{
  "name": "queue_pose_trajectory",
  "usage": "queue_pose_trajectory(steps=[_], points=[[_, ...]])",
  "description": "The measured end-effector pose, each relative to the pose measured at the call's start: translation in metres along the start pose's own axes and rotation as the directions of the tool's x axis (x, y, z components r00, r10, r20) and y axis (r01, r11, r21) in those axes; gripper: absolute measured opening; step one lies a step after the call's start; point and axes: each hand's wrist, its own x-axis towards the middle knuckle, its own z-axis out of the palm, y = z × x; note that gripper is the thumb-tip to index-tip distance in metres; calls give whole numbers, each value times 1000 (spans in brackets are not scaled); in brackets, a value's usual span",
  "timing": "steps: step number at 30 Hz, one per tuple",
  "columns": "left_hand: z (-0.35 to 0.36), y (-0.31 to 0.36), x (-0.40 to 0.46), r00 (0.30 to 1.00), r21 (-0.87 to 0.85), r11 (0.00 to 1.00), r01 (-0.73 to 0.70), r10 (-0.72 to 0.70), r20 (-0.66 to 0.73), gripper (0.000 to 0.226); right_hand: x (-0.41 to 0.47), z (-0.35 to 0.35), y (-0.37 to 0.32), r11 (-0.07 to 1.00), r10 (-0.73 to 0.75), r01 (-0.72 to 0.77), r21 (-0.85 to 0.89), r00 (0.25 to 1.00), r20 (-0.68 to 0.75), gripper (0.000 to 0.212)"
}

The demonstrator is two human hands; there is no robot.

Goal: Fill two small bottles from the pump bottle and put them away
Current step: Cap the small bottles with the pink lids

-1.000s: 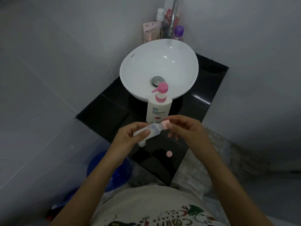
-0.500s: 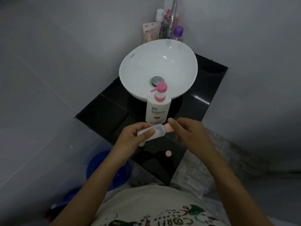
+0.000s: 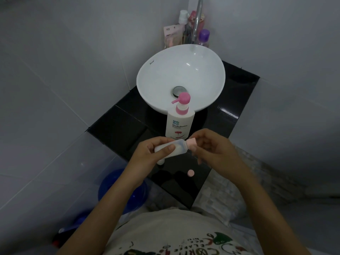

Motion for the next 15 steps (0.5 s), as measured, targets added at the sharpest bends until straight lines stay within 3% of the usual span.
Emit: queue_pose_trajectory(steps=[4, 8, 10, 13, 15], points=[[-1, -1, -1, 1000, 2, 1000, 1, -1, 3, 28, 1, 12, -2, 988, 55, -77, -133, 985, -162, 42], [-1, -1, -1, 1000, -18, 1000, 14, -14, -10, 32, -2, 6, -1, 998, -36, 36, -46, 999, -13, 19], [-1, -1, -1, 1000, -19, 1000, 10, -10, -6, 31, -2, 8, 0, 999, -28, 27, -20, 998, -56, 13], [-1, -1, -2, 1000, 5, 1000, -7, 7, 3, 29, 0, 10, -2, 997, 43, -51, -56, 989, -141, 35], [-1, -1, -2, 1000, 6, 1000, -8, 8, 5, 28, -1, 7, -2, 1000, 12, -12, 7, 998, -68, 26]])
